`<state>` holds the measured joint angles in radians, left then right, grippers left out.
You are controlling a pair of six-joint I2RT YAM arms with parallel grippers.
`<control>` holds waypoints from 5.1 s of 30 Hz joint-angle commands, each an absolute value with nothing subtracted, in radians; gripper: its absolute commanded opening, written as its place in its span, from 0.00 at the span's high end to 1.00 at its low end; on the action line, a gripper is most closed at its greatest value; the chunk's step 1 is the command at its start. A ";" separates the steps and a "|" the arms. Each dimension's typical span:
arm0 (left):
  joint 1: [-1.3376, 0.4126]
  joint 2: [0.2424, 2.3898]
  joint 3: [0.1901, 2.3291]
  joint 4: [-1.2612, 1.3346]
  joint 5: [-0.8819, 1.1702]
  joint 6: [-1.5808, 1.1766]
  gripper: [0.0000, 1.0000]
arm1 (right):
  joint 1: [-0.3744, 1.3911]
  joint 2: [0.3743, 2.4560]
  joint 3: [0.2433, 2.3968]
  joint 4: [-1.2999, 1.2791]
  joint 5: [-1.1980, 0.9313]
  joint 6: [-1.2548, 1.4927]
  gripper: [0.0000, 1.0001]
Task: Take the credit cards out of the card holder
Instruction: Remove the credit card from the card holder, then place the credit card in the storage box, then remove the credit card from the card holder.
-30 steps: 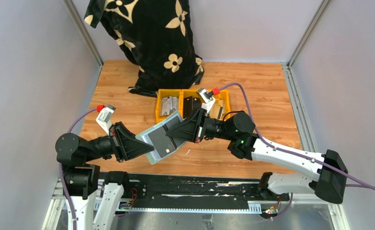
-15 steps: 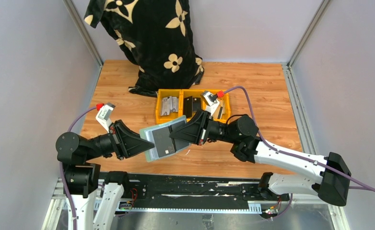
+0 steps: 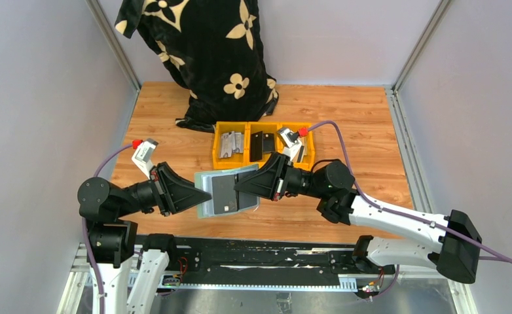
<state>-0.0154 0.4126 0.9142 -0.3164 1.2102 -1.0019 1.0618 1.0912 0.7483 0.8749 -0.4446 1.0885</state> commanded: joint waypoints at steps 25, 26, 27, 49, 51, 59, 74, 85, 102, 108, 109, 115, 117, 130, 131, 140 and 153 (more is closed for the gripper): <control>-0.017 0.472 1.015 -0.458 1.170 -0.806 1.00 | 0.991 0.891 0.709 0.666 -0.373 0.984 1.00; -0.017 0.478 1.020 -0.459 1.168 -0.804 1.00 | 0.980 0.889 0.704 0.666 -0.374 0.992 1.00; -0.017 0.482 1.023 -0.457 1.167 -0.805 1.00 | 0.973 0.887 0.700 0.666 -0.376 0.998 1.00; -0.017 0.471 1.025 -0.326 1.193 -0.912 1.00 | 0.816 0.784 0.804 0.450 -0.436 0.965 1.00; -0.017 0.470 1.027 -0.316 1.196 -0.922 1.00 | 0.775 0.777 0.825 0.416 -0.440 0.965 1.00; -0.017 0.460 1.016 -0.276 1.204 -0.958 1.00 | 0.553 0.790 0.869 0.347 -0.499 1.052 1.00; -0.017 0.457 1.018 -0.233 1.209 -1.009 1.00 | 0.347 1.167 0.931 0.291 -0.536 0.943 1.00; -0.017 0.453 1.020 -0.218 1.210 -1.024 1.00 | 0.431 1.601 1.085 0.244 -0.436 0.837 1.00; -0.017 0.459 1.021 -0.212 1.243 -1.023 1.00 | 0.476 1.889 1.329 0.068 -0.325 0.721 0.86; -0.017 0.456 1.026 -0.218 1.241 -1.021 1.00 | 0.475 1.781 1.342 -0.011 -0.258 0.665 0.70; -0.017 0.454 1.026 -0.219 1.237 -1.021 1.00 | 0.476 1.750 1.344 -0.031 -0.258 0.660 0.68; -0.017 0.457 1.031 -0.218 1.232 -1.020 1.00 | 0.469 1.456 1.240 0.079 -0.434 0.714 0.47; -0.017 0.457 1.030 -0.216 1.231 -1.019 1.00 | 0.467 1.332 1.149 0.218 -0.527 0.802 0.40; -0.017 0.468 1.040 -0.188 1.225 -1.032 1.00 | 0.649 0.824 0.704 0.758 -0.666 1.102 0.20; -0.017 0.469 1.041 -0.186 1.223 -1.032 1.00 | 0.678 0.804 0.692 0.725 -0.647 1.058 0.20; -0.017 0.472 1.042 -0.158 1.212 -1.048 1.00 | 0.883 0.753 0.552 0.769 -0.516 0.954 0.19; -0.016 0.472 1.039 -0.132 1.206 -1.070 1.00 | 1.056 0.912 0.542 1.039 -0.403 0.950 0.21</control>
<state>-0.0154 0.4644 1.0157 -0.1726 1.2152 -1.0519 1.0248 0.8715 0.5167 0.8589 -0.4446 0.9604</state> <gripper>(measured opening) 0.123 0.805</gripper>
